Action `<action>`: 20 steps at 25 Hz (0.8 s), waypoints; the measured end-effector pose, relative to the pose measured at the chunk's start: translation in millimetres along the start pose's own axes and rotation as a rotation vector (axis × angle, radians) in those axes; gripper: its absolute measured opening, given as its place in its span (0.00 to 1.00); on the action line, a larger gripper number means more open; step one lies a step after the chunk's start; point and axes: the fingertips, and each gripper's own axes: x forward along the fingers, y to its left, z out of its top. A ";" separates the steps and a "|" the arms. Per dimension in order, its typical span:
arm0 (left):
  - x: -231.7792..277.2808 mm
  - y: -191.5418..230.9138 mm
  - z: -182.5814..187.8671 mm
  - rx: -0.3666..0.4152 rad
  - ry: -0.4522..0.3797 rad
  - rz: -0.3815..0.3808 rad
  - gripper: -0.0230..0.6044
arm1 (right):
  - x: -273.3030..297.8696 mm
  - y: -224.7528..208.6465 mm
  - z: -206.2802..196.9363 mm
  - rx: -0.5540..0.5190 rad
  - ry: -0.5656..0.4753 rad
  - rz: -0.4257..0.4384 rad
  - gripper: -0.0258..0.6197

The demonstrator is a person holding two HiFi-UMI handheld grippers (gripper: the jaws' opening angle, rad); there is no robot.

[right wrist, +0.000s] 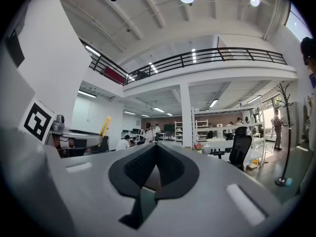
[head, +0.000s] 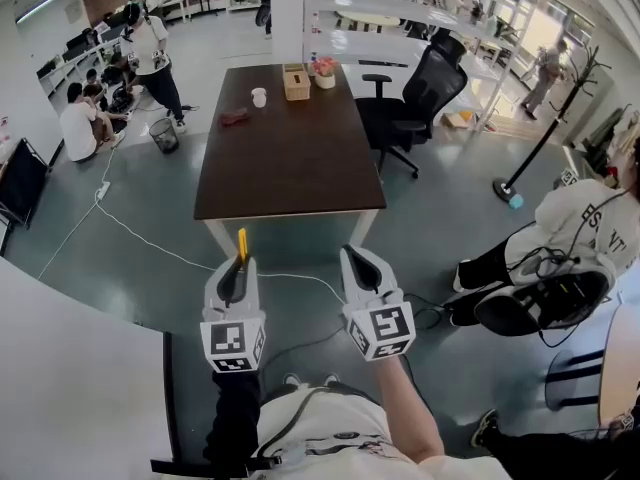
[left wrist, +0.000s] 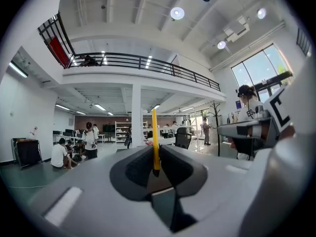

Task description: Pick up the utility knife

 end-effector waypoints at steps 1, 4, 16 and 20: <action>0.8 0.7 -0.1 0.001 -0.001 0.002 0.11 | 1.5 -0.1 0.2 -0.002 0.000 -0.002 0.04; 4.6 1.9 -0.5 0.005 -0.003 0.005 0.11 | 5.4 -3.1 0.4 0.001 -0.004 -0.011 0.04; 13.1 -1.2 3.3 0.022 -0.012 -0.005 0.11 | 9.0 -14.8 4.0 -0.003 -0.028 -0.032 0.04; 13.9 0.1 3.9 0.023 -0.008 -0.004 0.11 | 9.8 -15.5 7.3 -0.006 -0.037 -0.033 0.04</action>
